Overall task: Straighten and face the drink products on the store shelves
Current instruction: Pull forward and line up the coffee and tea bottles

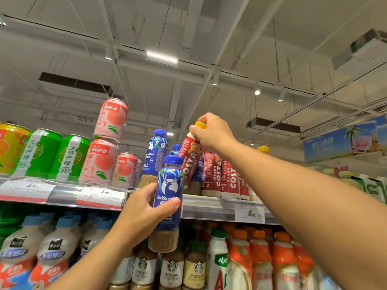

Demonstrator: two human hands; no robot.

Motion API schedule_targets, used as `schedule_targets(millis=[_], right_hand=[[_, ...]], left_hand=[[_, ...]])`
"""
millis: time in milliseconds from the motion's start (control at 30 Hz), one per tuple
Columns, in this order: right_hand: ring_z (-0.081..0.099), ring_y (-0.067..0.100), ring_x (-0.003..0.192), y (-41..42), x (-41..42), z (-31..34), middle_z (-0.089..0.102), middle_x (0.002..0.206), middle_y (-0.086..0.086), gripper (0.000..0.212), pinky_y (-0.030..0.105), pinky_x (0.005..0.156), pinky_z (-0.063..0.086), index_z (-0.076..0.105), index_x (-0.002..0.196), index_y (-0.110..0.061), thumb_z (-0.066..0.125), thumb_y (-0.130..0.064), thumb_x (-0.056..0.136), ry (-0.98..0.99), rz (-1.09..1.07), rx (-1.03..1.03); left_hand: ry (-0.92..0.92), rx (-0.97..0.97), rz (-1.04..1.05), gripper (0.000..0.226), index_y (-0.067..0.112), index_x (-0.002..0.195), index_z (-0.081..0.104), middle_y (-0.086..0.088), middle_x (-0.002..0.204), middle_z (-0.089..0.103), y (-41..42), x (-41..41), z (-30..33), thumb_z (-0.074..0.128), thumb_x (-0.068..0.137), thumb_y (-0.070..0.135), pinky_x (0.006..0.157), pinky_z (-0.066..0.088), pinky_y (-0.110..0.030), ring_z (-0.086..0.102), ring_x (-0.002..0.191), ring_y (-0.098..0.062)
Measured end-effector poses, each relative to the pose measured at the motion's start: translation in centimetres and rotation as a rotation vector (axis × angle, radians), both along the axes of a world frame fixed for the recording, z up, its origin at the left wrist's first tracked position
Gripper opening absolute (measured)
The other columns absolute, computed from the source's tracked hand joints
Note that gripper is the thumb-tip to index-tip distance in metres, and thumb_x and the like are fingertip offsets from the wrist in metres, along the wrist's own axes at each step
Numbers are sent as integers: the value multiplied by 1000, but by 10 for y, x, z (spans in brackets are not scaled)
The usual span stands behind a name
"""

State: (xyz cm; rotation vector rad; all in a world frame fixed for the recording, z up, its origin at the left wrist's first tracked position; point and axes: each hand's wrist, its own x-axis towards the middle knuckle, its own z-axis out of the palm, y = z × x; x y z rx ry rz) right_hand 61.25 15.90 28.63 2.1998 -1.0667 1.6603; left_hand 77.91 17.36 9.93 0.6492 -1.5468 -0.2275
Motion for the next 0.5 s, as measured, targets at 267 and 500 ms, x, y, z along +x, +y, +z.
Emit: schedule_targets(millis=[267,500], right_hand=[[62,28,99,37,-109,6,63,107,5,25,49,84,54,59,107,-20,62,-33,86,-47,-21,-29],[59,23,97,20,-170,0,61,106,0,24,45,85,52,56,109,-26,60,-37,88,-23,-151,-37]], left_hand=[[-127,-72,254,44,28,85,69,2,84,73,7,-20,10,65,60,64,77,55,-45,68,81,-17],[-144,-36,143,45,20,79,68,6,77,74,-5,-96,26,65,63,62,68,55,-36,67,70,-9]])
